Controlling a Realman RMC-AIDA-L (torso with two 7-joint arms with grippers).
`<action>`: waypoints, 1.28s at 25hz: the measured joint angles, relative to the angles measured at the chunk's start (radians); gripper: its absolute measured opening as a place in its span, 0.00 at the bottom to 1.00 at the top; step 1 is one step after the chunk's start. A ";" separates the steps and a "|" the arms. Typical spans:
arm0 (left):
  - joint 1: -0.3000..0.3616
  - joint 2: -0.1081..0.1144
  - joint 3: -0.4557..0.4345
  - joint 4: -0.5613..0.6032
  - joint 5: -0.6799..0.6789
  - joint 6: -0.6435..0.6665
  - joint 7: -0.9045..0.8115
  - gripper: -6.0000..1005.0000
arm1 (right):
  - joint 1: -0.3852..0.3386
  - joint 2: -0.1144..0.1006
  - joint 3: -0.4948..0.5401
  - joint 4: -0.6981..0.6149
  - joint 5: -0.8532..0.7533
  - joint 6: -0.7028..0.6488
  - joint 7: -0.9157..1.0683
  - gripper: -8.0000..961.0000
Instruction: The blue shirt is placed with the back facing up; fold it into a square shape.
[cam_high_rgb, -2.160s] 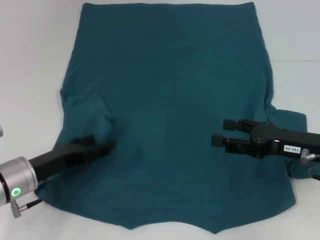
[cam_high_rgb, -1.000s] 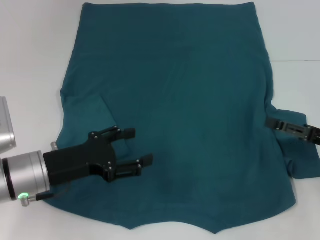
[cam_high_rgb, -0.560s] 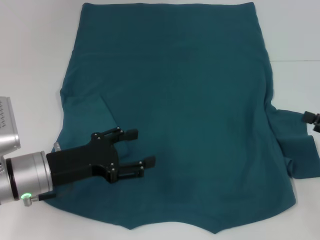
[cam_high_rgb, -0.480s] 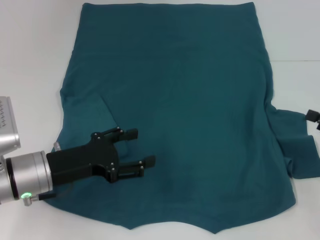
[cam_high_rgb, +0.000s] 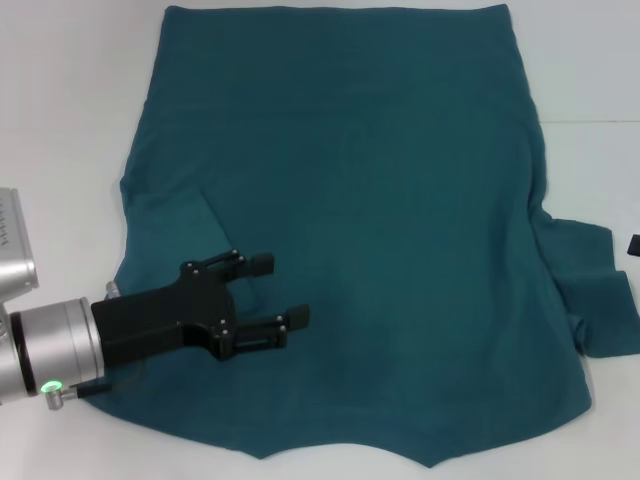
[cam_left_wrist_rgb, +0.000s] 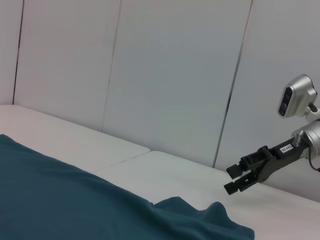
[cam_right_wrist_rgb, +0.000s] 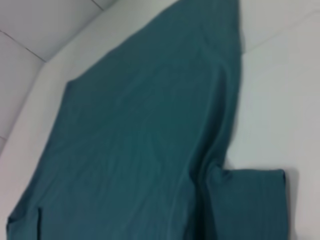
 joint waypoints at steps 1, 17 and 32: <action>0.000 0.000 0.000 0.000 0.000 0.000 -0.002 0.86 | 0.007 -0.001 -0.001 -0.001 -0.015 0.003 0.012 0.93; -0.002 -0.001 -0.002 0.000 0.002 -0.001 -0.013 0.86 | 0.056 0.068 -0.053 0.016 -0.061 0.136 0.010 0.89; -0.003 0.000 0.001 0.000 0.002 -0.029 -0.013 0.86 | 0.058 0.074 -0.043 0.049 -0.046 0.160 -0.011 0.79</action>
